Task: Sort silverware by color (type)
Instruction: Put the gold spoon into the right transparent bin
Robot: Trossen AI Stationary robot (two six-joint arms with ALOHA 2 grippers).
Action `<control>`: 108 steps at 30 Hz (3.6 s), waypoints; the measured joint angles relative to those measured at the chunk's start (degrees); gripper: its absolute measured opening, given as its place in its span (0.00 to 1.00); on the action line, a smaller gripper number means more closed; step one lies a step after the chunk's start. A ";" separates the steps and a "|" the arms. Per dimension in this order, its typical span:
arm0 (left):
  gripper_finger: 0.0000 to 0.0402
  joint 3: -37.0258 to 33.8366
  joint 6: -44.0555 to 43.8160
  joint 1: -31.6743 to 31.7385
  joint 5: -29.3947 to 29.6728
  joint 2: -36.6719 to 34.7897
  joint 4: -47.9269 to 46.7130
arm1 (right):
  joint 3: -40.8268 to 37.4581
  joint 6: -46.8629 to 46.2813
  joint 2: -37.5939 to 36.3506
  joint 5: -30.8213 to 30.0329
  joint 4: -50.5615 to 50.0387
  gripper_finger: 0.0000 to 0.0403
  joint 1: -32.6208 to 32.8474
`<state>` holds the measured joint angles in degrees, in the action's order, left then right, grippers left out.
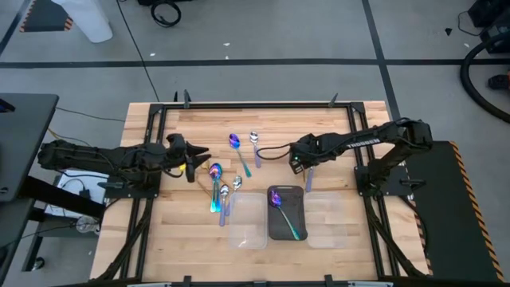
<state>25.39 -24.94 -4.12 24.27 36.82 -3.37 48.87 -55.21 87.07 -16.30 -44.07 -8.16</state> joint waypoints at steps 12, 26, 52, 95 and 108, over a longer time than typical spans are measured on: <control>0.35 0.00 -4.46 -3.56 9.05 8.25 0.69 | -1.16 4.01 0.00 1.80 5.07 0.30 -3.52; 0.35 0.00 -9.13 -6.11 8.47 14.19 3.20 | -1.40 3.88 6.49 2.81 7.54 0.29 -2.90; 0.35 0.02 -25.73 -23.75 12.81 26.64 7.33 | -1.69 7.44 3.50 6.55 9.36 0.03 -2.23; 0.35 0.02 -26.89 -28.28 18.59 27.31 12.54 | -1.38 -39.45 -15.12 -3.18 2.07 0.03 49.74; 0.35 0.02 -21.97 -27.12 18.59 27.28 17.53 | -1.38 -44.00 -2.24 6.41 0.57 0.04 48.30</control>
<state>25.41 -46.91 -31.24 42.85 64.10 14.16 47.48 -99.21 84.83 -9.90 -43.50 40.14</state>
